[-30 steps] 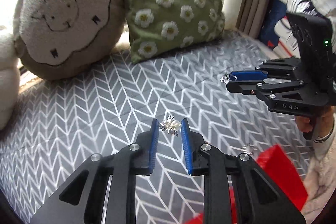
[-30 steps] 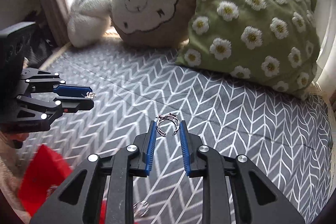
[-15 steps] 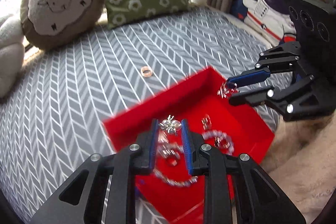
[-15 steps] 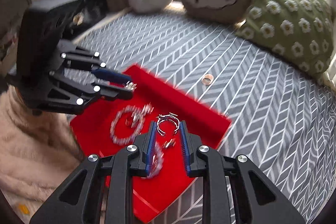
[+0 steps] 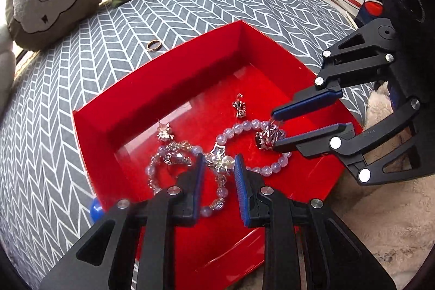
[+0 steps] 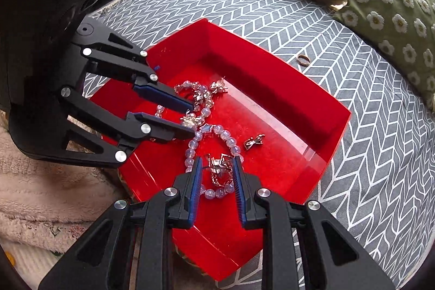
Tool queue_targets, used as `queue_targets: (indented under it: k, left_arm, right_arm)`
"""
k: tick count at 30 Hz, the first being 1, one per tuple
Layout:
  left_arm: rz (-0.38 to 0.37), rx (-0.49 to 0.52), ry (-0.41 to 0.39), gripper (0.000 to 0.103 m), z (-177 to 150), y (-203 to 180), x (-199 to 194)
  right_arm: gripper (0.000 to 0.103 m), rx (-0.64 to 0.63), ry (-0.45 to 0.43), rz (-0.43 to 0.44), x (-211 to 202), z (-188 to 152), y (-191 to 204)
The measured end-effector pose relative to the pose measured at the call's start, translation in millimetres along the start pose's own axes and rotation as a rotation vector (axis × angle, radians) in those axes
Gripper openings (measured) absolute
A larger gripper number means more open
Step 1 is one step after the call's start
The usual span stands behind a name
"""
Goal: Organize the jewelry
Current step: 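Carry the charm and ring into the red tray and open both tools, then lift both tools up away from the red tray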
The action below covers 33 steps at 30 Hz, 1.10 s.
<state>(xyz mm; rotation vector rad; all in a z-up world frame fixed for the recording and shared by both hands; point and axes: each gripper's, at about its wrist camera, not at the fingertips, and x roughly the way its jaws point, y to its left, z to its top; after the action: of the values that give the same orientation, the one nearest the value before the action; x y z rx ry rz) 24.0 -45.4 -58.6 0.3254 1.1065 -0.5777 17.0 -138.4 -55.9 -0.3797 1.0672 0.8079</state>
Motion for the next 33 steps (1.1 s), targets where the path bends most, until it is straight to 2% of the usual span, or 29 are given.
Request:
queue_targets:
  k: [19, 22, 27, 31, 33]
  left_arm:
    - [-0.004, -0.006, 0.005, 0.022, 0.0, 0.9, 1.2]
    - [0.000, -0.017, 0.007, 0.035, -0.6, 1.5, 0.7]
    - [-0.001, -0.022, -0.025, 0.038, -0.7, 2.5, -9.2]
    - [-0.015, -0.055, -0.119, 0.063, 0.3, 13.3, -34.4]
    - [-0.001, -0.084, -0.181, 0.071, 1.9, 23.7, -53.7]
  right_arm:
    - [0.022, 0.024, 0.015, 0.014, 3.1, 1.2, -4.6]
    - [0.022, 0.033, 0.011, 0.012, 2.3, 0.5, -6.6]
    - [0.022, 0.053, -0.014, 0.026, -4.7, 0.2, -10.8]
    - [0.022, 0.090, -0.072, 0.049, -22.2, 1.6, -15.7]
    - [0.023, 0.101, -0.111, 0.064, -36.3, 3.8, -16.6]
